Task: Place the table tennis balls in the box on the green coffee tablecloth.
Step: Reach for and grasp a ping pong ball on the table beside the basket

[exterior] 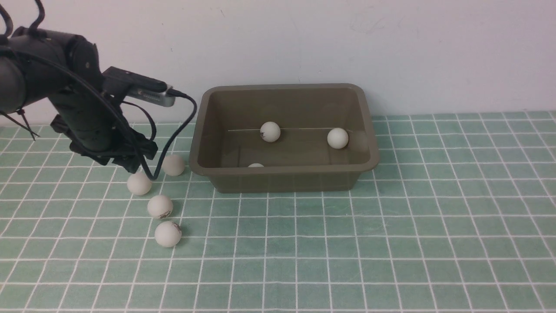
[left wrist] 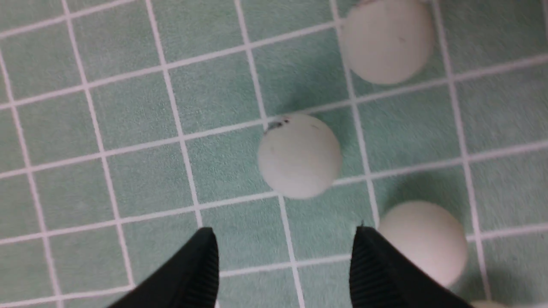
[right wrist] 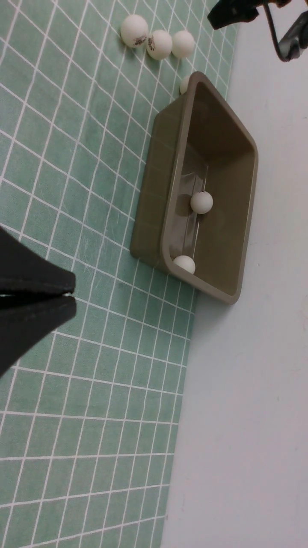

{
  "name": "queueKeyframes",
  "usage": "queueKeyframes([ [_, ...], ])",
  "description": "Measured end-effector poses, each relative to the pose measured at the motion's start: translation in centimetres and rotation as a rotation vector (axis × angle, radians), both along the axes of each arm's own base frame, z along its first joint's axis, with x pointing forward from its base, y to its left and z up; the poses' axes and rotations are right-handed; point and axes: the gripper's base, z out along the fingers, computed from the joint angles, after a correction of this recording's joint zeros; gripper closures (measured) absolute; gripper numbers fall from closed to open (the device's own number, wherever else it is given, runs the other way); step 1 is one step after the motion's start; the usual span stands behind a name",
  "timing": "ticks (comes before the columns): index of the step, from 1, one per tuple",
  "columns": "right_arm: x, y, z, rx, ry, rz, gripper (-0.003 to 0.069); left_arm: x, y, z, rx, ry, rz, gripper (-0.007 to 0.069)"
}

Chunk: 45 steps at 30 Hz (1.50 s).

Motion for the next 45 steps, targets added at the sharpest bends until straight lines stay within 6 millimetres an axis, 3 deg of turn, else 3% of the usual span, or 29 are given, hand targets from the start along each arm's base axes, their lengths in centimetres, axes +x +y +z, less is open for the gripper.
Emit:
queueKeyframes([
  [5, 0.0, 0.0, 0.0, 0.001, 0.000, 0.001, 0.0673, 1.2, 1.6, -2.3, -0.127, -0.010, 0.063, 0.0251],
  [11, 0.0, 0.0, 0.1, 0.003, -0.010, -0.001, 0.0673, 2.0, 1.6, -4.7, -0.163, 0.001, 0.067, 0.0251],
  [22, 0.0, 0.0, 0.2, 0.005, -0.016, -0.002, 0.0673, 2.7, 1.7, -6.9, -0.162, 0.001, 0.072, 0.0251],
  [31, 0.0, 0.1, 0.2, 0.020, -0.015, 0.009, 0.0673, 3.2, 1.8, -6.9, -0.159, -0.052, 0.077, 0.0272],
  [39, 0.0, 0.1, 0.2, 0.024, -0.016, 0.011, 0.0673, 2.8, 1.8, -6.8, -0.162, 0.021, 0.070, 0.0272],
  [45, 0.0, 0.1, 0.2, 0.024, -0.017, 0.011, 0.0673, 3.2, 1.9, -4.6, -0.166, 0.079, 0.050, 0.0272],
])
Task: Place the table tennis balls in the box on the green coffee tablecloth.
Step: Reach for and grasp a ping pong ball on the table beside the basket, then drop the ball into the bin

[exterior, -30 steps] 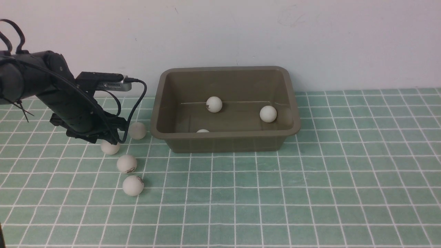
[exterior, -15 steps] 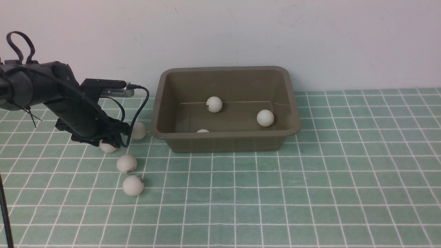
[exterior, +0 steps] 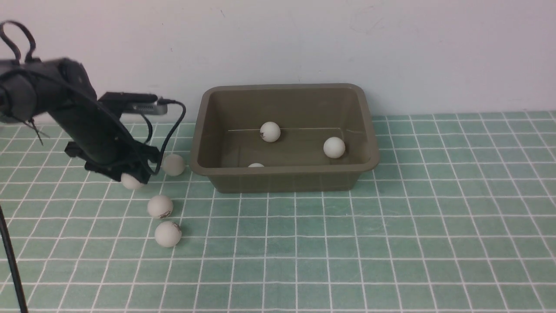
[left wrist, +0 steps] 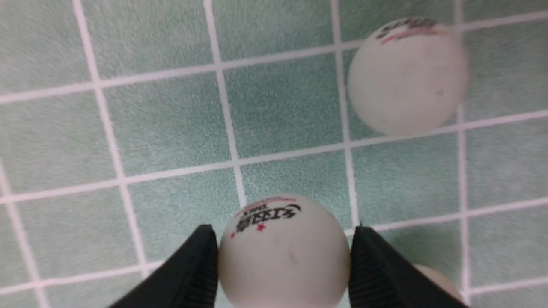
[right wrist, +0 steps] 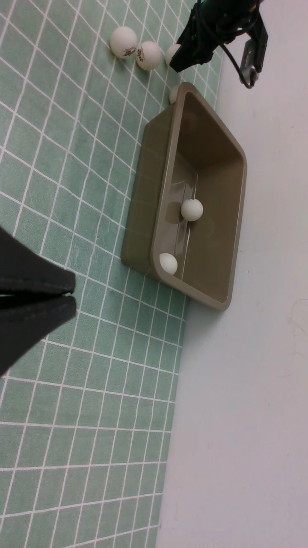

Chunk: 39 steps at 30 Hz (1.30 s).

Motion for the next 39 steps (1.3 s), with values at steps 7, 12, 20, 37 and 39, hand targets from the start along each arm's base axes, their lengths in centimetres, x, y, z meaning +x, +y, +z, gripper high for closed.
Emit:
queueKeyframes([
  [7, 0.0, 0.0, 0.0, 0.000, -0.001, 0.000, 0.0673, 1.0, -0.3, 7.7, -0.030, -0.011, -0.044, 0.0272],
  [12, 0.0, 0.0, 0.0, 0.000, -0.001, 0.000, 0.0673, 1.7, -2.5, 13.4, -0.156, -0.164, -0.107, 0.0272],
  [20, 0.0, 0.0, 0.0, 0.000, -0.001, 0.000, 0.0673, 1.8, -11.4, 11.1, -0.214, -0.134, -0.374, 0.0272],
  [37, 0.0, 0.2, 0.1, 0.022, 0.000, 0.015, 0.0673, 4.5, -13.3, 7.5, -0.208, -0.098, -0.399, 0.0193],
  [39, 0.0, 0.2, 0.1, 0.022, 0.000, 0.015, 0.0673, 5.2, -11.7, 9.4, -0.190, -0.167, -0.372, 0.0214],
])
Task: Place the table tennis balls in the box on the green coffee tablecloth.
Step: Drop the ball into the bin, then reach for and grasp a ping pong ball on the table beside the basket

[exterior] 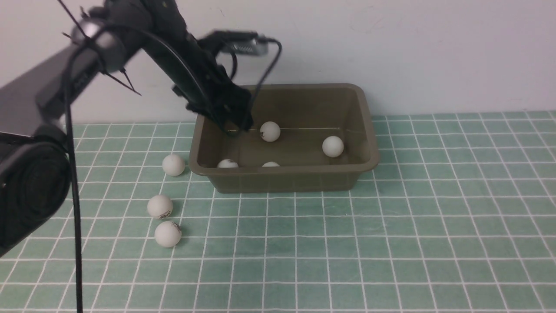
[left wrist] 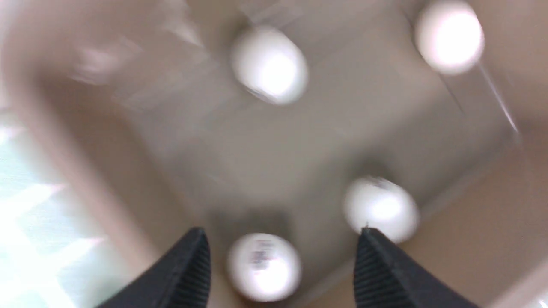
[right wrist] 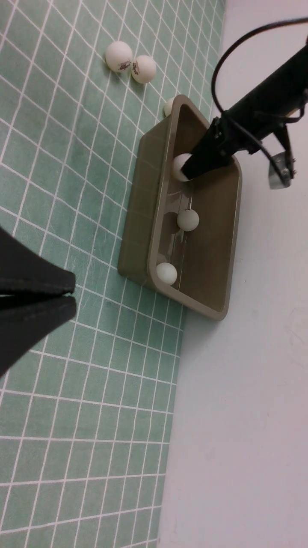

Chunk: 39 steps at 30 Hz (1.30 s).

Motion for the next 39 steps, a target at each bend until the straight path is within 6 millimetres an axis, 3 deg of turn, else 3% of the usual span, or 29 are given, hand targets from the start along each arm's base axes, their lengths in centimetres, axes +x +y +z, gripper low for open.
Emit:
queueKeyframes([
  [6, 0.0, 0.0, 0.0, -0.002, 0.000, -0.002, 0.0673, 0.4, 6.0, 3.9, 0.070, -0.110, 0.132, 0.0312],
  [9, 0.0, 0.0, 0.0, -0.002, -0.002, -0.002, 0.0673, 0.4, 8.7, 4.2, 0.082, -0.107, 0.203, 0.0353],
  [12, 0.0, 0.0, 0.1, 0.001, -0.012, -0.004, 0.0673, 0.4, 9.9, 3.8, 0.088, -0.090, 0.233, 0.0363],
  [17, 0.1, -0.1, 0.4, 0.008, -0.040, -0.010, 0.0673, 0.3, 10.4, 1.9, 0.140, -0.026, 0.236, 0.0364],
  [25, 0.1, -0.1, 0.4, 0.008, -0.044, -0.011, 0.0673, -0.8, 10.4, -3.5, 0.165, 0.160, 0.219, 0.0364],
  [39, 0.1, -0.1, 0.4, 0.009, -0.044, -0.011, 0.0673, -0.2, 9.4, -7.1, 0.069, 0.229, 0.160, 0.0253],
])
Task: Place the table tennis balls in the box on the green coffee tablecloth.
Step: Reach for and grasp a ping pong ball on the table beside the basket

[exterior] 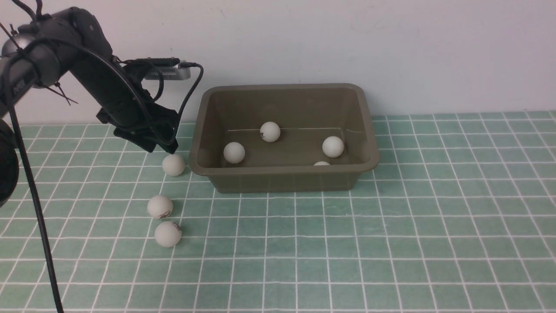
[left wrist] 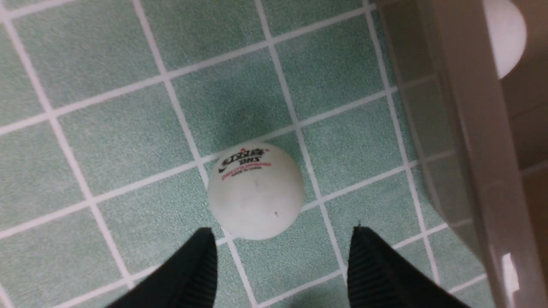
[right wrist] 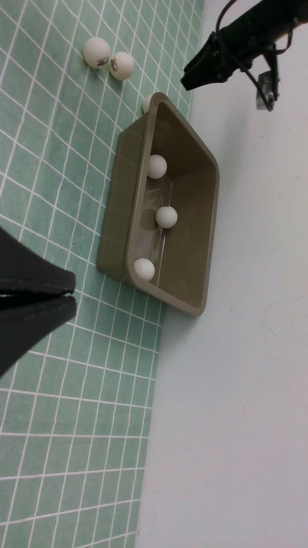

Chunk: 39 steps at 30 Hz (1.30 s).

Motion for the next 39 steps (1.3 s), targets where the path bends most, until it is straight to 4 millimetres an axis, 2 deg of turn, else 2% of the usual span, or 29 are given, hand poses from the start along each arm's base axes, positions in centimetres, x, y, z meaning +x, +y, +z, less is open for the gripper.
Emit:
queueKeyframes([
  [9, 0.0, 0.0, 0.0, 0.000, 0.000, 0.000, 0.0673, 0.3, 0.0, -2.0, 0.005, 0.037, -0.011, 0.0236],
  [20, 0.0, 0.0, 0.0, 0.000, 0.000, 0.000, 0.0673, 0.6, 0.0, -2.1, 0.002, 0.005, -0.020, 0.0235],
  [28, 0.0, 0.0, 0.0, 0.000, 0.000, 0.000, 0.0673, 0.9, -0.4, -1.9, -0.037, -0.042, -0.053, 0.0184],
  [39, 0.0, 0.0, 0.0, 0.000, 0.000, 0.000, 0.0673, 1.1, -0.4, -1.8, -0.038, -0.069, -0.049, 0.0183],
])
